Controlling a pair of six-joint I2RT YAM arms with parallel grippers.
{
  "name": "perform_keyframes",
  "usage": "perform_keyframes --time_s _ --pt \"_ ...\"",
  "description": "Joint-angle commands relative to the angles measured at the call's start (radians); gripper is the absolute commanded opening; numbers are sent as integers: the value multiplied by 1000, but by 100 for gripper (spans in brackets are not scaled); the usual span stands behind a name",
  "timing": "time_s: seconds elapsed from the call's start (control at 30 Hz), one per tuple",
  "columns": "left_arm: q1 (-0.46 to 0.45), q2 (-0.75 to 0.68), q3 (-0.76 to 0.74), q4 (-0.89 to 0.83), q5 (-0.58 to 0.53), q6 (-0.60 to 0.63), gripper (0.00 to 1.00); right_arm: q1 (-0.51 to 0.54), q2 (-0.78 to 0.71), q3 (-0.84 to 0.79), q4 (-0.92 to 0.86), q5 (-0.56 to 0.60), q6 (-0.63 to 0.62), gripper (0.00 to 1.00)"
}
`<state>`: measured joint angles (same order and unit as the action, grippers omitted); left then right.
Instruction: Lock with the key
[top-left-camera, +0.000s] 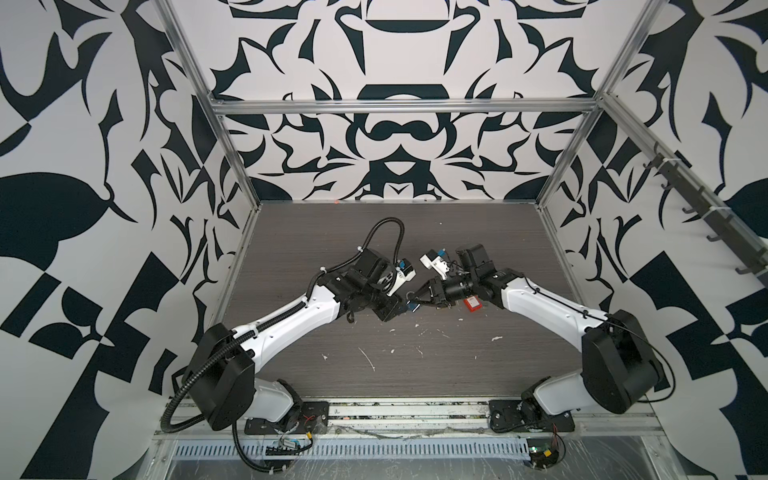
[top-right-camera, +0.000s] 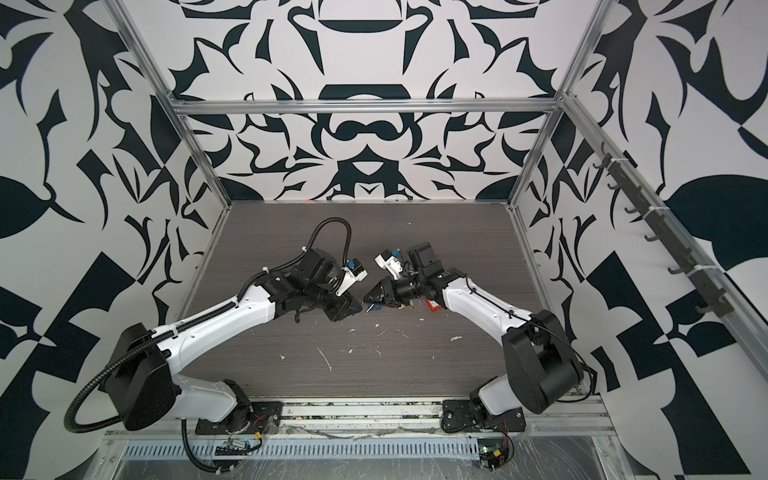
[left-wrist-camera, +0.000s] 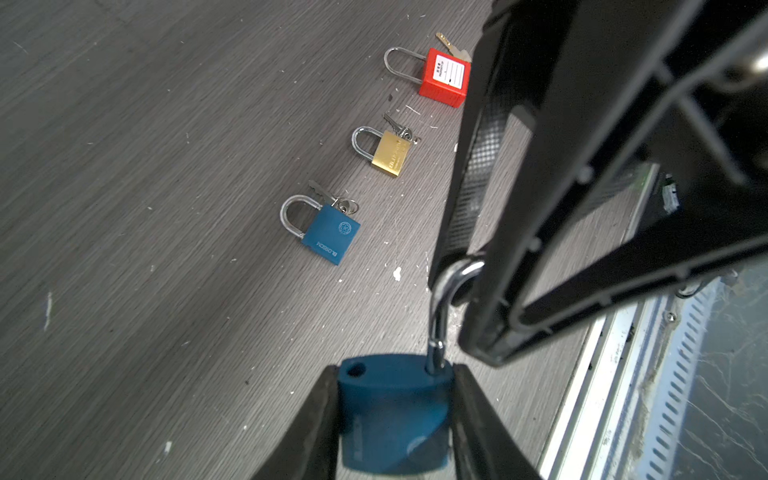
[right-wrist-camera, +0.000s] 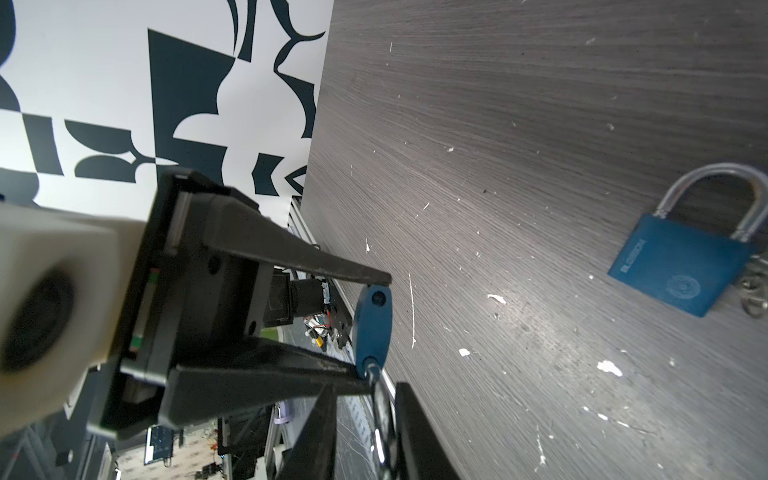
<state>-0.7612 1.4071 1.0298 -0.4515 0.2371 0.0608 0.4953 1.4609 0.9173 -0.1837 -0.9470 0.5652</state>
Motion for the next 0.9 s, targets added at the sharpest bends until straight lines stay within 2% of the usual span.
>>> perform_keyframes --time_s 0.0,0.23,0.47,0.73,0.87 --pt "-1 -18 28 4 -4 17 0 6 -25 37 -8 -19 -13 29" --pt "-1 -14 36 -1 -4 20 0 6 -8 40 -1 -21 -12 28" --pt "-1 -15 37 -5 -2 25 0 6 13 45 6 -24 -13 21" --pt "-1 -7 44 -5 -2 31 0 8 26 46 0 -33 -17 19" --pt "-1 3 47 -2 5 34 0 7 27 48 -2 -38 -19 7"
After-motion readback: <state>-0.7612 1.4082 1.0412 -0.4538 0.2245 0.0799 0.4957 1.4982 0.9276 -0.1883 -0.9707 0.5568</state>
